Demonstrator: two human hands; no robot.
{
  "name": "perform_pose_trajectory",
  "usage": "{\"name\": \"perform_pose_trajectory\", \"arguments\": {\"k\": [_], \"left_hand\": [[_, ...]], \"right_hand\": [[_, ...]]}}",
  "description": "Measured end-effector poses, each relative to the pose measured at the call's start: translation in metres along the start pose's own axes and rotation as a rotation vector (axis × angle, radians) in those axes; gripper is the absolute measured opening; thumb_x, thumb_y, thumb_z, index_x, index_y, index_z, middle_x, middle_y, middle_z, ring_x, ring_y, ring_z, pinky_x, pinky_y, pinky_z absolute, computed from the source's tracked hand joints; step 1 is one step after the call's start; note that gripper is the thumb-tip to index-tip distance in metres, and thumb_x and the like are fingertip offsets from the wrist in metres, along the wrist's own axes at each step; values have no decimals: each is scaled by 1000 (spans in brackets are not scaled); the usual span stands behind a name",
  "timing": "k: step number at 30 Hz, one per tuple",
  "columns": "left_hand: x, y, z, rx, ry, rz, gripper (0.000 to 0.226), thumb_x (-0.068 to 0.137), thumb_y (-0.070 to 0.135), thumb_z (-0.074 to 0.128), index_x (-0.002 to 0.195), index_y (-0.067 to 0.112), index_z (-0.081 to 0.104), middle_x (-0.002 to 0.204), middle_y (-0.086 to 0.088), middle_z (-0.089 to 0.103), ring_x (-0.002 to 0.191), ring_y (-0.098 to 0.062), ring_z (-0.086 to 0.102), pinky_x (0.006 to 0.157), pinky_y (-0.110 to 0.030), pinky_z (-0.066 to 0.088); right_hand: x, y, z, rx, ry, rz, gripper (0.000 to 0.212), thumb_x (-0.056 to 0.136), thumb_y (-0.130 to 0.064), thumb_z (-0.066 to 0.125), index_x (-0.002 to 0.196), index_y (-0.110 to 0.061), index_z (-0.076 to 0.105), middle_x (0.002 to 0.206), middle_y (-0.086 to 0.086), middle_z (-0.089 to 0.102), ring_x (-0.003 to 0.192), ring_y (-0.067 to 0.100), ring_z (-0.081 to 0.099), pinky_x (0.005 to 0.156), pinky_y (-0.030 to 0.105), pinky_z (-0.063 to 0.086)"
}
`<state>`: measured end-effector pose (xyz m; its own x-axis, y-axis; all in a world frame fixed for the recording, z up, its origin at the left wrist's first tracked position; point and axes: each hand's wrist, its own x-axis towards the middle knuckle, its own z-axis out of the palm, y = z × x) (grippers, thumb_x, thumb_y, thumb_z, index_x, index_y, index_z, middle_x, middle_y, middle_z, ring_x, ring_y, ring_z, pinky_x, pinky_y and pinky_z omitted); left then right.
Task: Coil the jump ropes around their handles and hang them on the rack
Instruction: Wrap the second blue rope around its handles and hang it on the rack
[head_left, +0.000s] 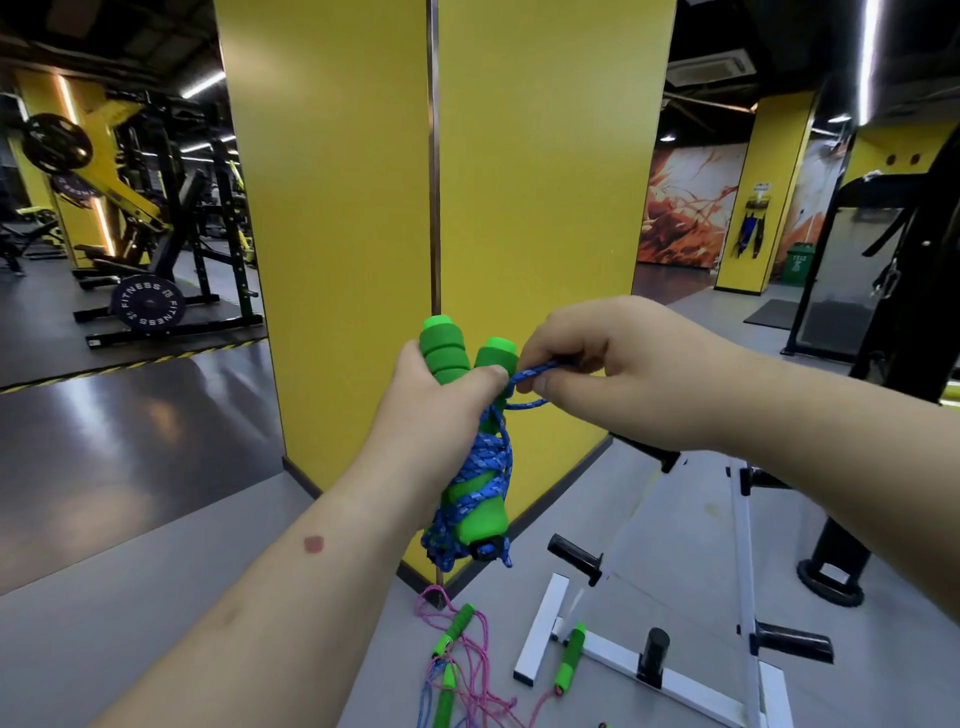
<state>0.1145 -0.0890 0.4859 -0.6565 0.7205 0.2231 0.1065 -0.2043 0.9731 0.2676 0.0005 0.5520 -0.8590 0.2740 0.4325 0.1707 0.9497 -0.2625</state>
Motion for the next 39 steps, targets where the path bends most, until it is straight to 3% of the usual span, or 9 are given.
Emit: {"name": "perform_pose_trajectory", "arguments": {"k": [2,5,10,13,16,20,26,29,39], "left_hand": [[-1,3,1,87,5,40,40,68,40,71,98,23,51,94,-18,66,76,-30,65,75,-58,57],[-1,7,2,123,-21,21,40,66,40,67,98,24,49,83,-5,56,70,-25,56,66,-44,48],[-3,14,0,45,-162,-78,53,56,35,67,104,26,46,89,-10,51,72,-30,54,64,-42,47],[-3,17,-5,168,-238,-83,44,75,25,63,111,24,38,86,-9,49,69,-27,54,57,-25,48],[-5,15,-5,289,-312,-85,49,70,35,62,112,30,38,102,-12,58,86,-31,65,72,-43,56],[-13,14,-3,416,-393,55,42,74,50,67,110,41,47,111,-5,67,100,-27,71,88,-53,59],[-10,17,-8,408,-495,43,36,78,44,76,113,46,67,106,-2,76,95,-30,76,88,-61,59],[-10,23,-10,485,-546,36,33,77,45,71,110,44,69,107,-6,77,96,-36,75,88,-64,57],[-7,19,0,341,-469,-28,24,81,46,69,104,41,71,102,-9,79,93,-41,75,86,-68,56]], "right_hand": [[2,3,1,1,-13,11,14,95,-24,62,95,-32,74,85,-13,65,81,7,60,71,34,51],[2,3,1,23,-4,26,12,95,-26,62,96,-31,73,86,-15,65,84,4,59,70,24,48],[1,-1,-4,11,-60,76,19,98,-25,54,102,-34,71,95,-16,63,91,1,57,78,21,46],[-2,-4,-8,-5,-115,74,23,99,-22,53,104,-36,71,92,-24,62,89,-8,56,73,10,39],[-3,-4,-11,-81,-105,27,16,96,-24,61,102,-31,74,90,-19,66,85,-4,59,69,11,43],[1,-5,-11,-22,-55,3,10,90,-23,71,93,-30,77,82,-13,71,78,4,65,72,30,54],[3,0,-28,308,-185,123,14,91,-6,68,102,-14,71,80,0,72,76,20,67,72,44,54],[5,1,-29,346,-223,170,17,89,0,68,102,-10,65,77,2,71,73,19,64,62,36,46],[2,4,-19,257,93,118,12,85,-1,73,87,-10,66,77,8,74,73,21,73,74,48,59]]}}
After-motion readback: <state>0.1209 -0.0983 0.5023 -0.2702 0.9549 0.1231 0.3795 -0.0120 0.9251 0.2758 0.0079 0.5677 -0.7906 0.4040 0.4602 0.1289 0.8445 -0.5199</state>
